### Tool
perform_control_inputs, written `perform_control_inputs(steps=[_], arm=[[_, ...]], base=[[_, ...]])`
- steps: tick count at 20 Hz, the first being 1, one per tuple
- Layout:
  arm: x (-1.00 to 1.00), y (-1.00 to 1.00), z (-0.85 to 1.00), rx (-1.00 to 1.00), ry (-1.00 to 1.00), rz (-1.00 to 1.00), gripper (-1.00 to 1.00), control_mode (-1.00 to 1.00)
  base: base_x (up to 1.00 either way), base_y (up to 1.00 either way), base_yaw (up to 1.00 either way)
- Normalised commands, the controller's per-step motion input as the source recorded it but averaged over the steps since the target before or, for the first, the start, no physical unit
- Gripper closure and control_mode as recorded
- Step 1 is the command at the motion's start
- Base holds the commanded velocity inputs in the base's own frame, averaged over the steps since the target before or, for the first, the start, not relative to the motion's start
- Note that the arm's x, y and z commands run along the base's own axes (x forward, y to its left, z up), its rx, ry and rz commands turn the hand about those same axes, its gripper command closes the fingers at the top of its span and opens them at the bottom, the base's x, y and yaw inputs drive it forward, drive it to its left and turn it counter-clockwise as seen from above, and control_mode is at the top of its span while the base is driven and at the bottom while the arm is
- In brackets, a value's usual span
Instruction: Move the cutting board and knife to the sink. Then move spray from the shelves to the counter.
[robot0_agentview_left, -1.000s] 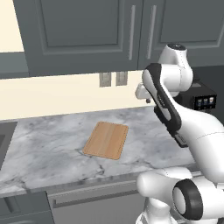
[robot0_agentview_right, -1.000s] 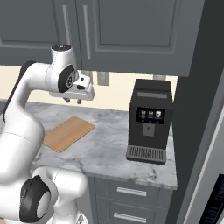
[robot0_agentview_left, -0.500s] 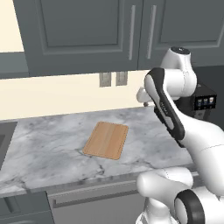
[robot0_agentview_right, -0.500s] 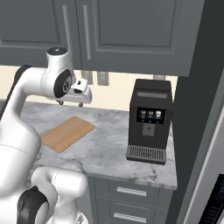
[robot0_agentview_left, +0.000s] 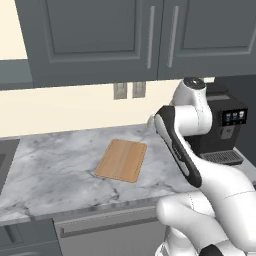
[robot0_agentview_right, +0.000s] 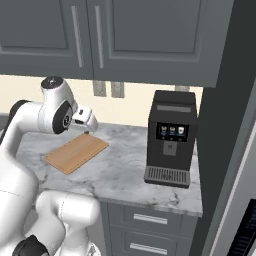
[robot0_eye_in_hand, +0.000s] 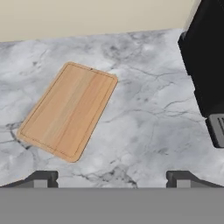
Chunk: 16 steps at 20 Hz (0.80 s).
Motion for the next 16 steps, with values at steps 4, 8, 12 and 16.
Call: perform_control_inputs(steps=[4, 8, 12, 16], arm=[[0.37, 0.11, -0.37, 0.0, 0.0, -0.13, -1.0, -1.0], [0.48, 0.01, -0.3, 0.02, 0.0, -0.06, -1.0, -1.0], [0.57, 0.06, -0.28, 0.0, 0.0, -0.06, -1.0, -1.0], [0.64, 0.01, -0.16, 0.05, 0.04, 0.0, -1.0, -1.0]], base=[[0.0, 0.0, 0.0], [0.0, 0.0, 0.0], [0.0, 0.0, 0.0], [0.0, 0.0, 0.0]])
